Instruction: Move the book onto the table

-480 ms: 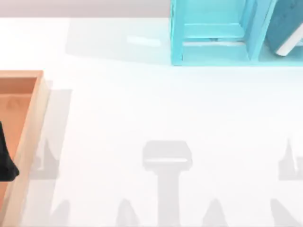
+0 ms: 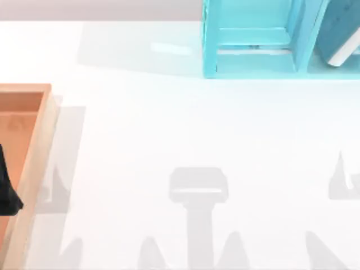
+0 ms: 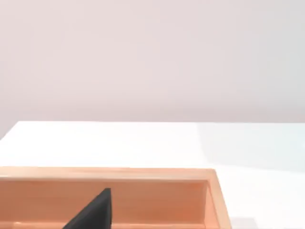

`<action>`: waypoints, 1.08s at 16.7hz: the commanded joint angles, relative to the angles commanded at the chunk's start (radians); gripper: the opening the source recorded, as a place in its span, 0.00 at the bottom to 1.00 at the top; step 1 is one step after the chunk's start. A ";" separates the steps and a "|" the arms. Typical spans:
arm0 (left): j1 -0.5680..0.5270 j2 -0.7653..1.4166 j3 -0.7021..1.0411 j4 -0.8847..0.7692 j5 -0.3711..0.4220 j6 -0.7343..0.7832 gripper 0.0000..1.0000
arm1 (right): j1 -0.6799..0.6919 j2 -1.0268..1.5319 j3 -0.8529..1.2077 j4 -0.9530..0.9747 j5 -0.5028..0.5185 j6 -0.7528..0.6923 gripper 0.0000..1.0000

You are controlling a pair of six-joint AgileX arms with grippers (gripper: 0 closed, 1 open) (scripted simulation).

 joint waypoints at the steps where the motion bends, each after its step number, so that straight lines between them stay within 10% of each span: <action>1: 0.000 0.000 0.000 0.000 0.000 0.000 1.00 | -0.003 0.073 0.027 0.042 -0.006 0.014 1.00; 18: 0.000 0.000 0.000 0.000 0.000 0.000 1.00 | -0.073 1.617 0.595 0.914 -0.109 0.298 1.00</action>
